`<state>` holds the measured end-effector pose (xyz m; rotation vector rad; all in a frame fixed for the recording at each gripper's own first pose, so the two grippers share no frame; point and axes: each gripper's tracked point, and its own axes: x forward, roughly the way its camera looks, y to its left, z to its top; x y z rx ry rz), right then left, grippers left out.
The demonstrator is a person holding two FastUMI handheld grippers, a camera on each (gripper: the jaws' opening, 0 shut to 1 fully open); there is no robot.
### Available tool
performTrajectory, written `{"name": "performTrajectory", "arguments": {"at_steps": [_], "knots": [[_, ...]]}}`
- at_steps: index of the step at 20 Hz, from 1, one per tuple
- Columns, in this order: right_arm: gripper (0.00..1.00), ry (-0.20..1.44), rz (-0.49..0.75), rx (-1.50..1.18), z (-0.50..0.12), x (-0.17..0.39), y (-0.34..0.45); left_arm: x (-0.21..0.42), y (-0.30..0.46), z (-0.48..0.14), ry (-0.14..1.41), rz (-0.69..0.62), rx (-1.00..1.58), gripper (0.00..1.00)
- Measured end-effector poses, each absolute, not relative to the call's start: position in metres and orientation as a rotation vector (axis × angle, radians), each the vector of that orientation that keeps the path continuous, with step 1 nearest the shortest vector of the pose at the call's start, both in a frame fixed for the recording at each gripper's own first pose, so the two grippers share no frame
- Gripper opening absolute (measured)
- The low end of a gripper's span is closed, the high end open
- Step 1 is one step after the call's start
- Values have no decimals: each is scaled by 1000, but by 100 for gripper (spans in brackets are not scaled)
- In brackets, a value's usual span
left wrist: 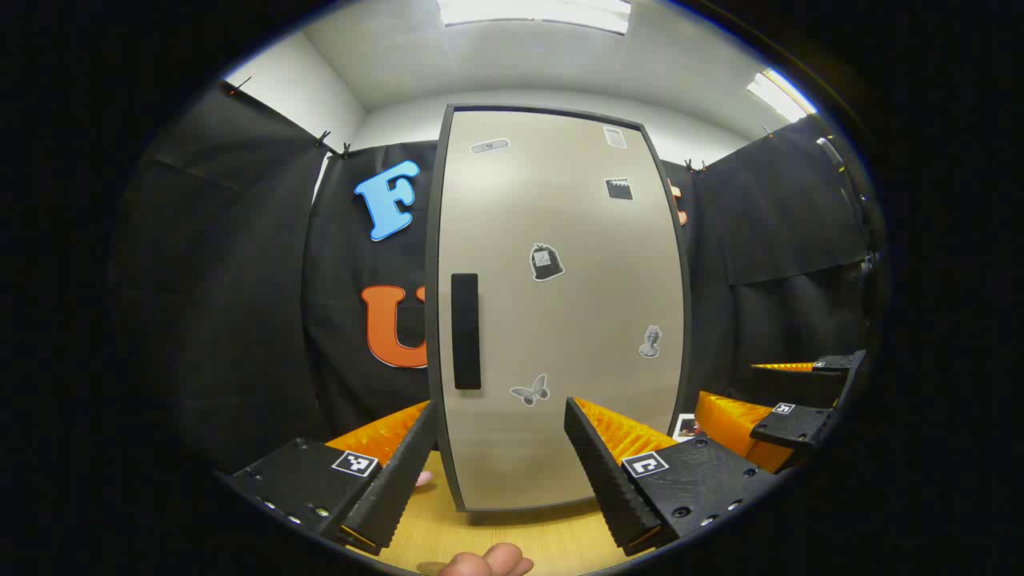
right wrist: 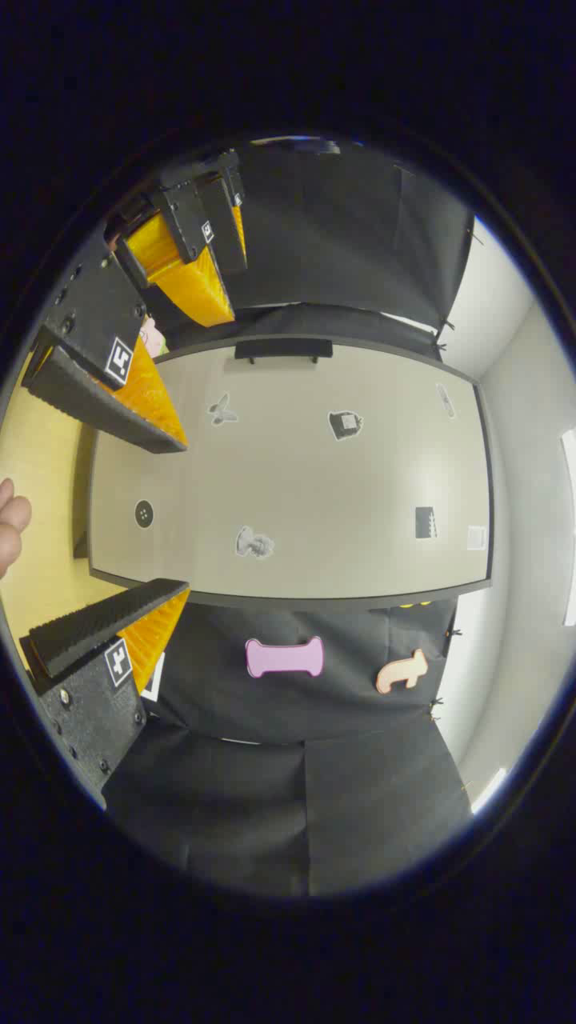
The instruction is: Open the cabinet door with the right hand, grasp the bottle in the cabinet with the left hand and place it on the coaster, then close the cabinet door with the right hand.
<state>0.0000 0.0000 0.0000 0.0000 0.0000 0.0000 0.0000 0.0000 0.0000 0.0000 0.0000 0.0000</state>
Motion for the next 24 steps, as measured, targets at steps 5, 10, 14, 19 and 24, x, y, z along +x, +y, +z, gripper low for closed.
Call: {"name": "performTrajectory", "arguments": {"at_steps": [5,10,14,19,24], "knots": [[100,5,-1,-1,-1,-3,-1,-3,-2,-1,15,-5,-7,95],[100,-28,14,19,6,-7,-2,-3,-8,-4,27,-24,-17,95],[100,-26,27,22,7,-6,1,-7,-14,1,17,-39,-11,95],[100,-29,43,-12,12,12,11,-14,-8,9,-6,-41,3,95],[100,-47,107,-36,28,39,35,-29,16,10,-9,-7,-4,95]]}}
